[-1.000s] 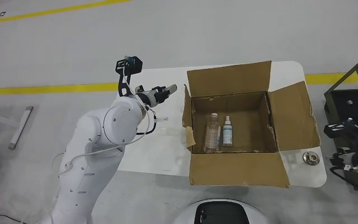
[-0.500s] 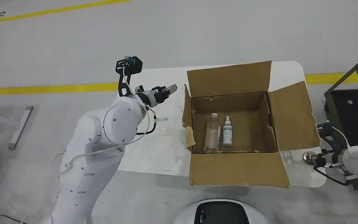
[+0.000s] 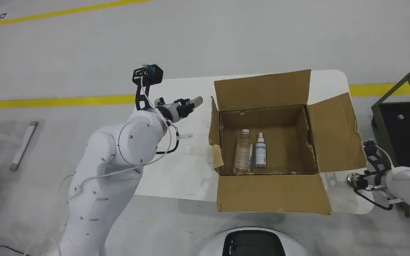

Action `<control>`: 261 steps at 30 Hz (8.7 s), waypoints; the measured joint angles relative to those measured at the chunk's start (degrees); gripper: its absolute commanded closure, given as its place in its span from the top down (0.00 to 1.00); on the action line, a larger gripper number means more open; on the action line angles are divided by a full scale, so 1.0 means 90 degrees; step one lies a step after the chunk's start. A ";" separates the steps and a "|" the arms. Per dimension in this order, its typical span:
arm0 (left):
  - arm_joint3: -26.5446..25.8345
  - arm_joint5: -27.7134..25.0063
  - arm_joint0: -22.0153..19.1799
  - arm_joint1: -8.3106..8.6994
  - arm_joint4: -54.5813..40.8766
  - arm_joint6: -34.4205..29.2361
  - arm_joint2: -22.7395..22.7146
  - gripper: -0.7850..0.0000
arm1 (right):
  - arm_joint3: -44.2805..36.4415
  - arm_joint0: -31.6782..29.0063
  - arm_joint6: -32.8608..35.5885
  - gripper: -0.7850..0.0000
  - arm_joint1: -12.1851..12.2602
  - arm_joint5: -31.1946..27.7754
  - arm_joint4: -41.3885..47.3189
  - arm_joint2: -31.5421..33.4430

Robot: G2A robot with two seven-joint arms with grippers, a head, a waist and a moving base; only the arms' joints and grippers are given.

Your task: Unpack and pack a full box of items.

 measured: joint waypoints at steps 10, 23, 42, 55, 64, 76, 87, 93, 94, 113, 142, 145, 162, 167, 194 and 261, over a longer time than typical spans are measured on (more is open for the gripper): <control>0.0000 0.0000 0.0000 0.0000 0.0000 0.0000 0.0000 1.00 | 0.0170 0.0081 -0.0060 0.32 0.0026 0.0007 0.0023 -0.0154; 0.0000 0.0000 0.0000 0.0000 0.0000 0.0000 0.0000 1.00 | 0.0194 0.0144 -0.0256 0.00 0.0054 0.0229 0.0273 -0.0049; 0.0000 0.0000 0.0000 0.0000 0.0000 0.0000 0.0000 1.00 | -0.1904 0.0375 -0.2514 0.00 -0.0057 0.1350 0.4992 0.2504; 0.0000 0.0000 0.0000 0.0000 0.0000 0.0000 0.0000 1.00 | -0.1427 0.1783 -0.1657 0.00 0.0075 0.1653 0.2138 -0.1615; 0.0000 0.0000 0.0000 0.0000 0.0000 0.0000 0.0000 1.00 | 0.0255 0.3529 -0.1066 0.00 -0.0221 0.2519 0.0219 -0.4141; 0.0000 0.0000 0.0000 0.0000 0.0000 0.0000 0.0000 1.00 | 0.1411 0.4290 -0.0784 0.42 -0.0545 0.2819 -0.0473 -0.5229; 0.0000 0.0000 0.0000 0.0000 0.0000 0.0000 0.0000 1.00 | 0.0718 0.4065 -0.1095 0.46 -0.0520 0.2737 0.0097 -0.4425; 0.0000 0.0000 0.0000 0.0000 0.0000 0.0000 0.0000 1.00 | -0.0848 0.3254 -0.1949 0.00 -0.0300 0.2508 0.1110 -0.2378; 0.0000 0.0000 0.0000 0.0000 0.0000 0.0000 0.0000 1.00 | -0.1110 0.2986 -0.2201 0.00 -0.0254 0.2392 0.1302 -0.1791; 0.0000 0.0000 0.0000 0.0000 0.0000 0.0000 0.0000 1.00 | 0.0566 0.0064 -0.3488 0.00 -0.0399 0.0874 0.5378 0.1898; 0.0000 0.0000 0.0000 0.0000 0.0000 0.0000 0.0000 1.00 | 0.0641 0.1682 -0.1746 0.00 -0.0291 0.0040 0.6179 -0.1002; 0.0022 -0.0217 0.0155 0.0011 0.0047 0.0200 -0.0017 0.52 | 0.0617 0.1671 -0.2016 0.00 -0.0269 0.0029 0.6574 -0.0687; 0.0041 -0.1351 0.1289 0.0054 0.0554 0.0465 0.0157 0.00 | 0.1748 0.2018 -0.3974 0.00 -0.0169 0.1639 0.6644 0.0167; 0.0200 -0.1800 0.1178 -0.0054 0.0245 0.0610 0.0507 0.00 | 0.1801 0.2345 -0.3892 0.00 -0.0140 0.1539 0.6004 -0.0319; 0.1576 -0.2858 0.0099 -0.0778 -0.0680 0.0810 0.2043 0.00 | 0.3725 0.3759 -0.6410 0.00 -0.0492 0.0414 0.6480 -0.1662; -0.0573 -0.4462 0.2644 0.0025 0.1415 -0.0708 -0.1018 1.00 | 0.2535 0.2915 -0.3900 0.00 -0.0274 -0.1500 0.6072 -0.2112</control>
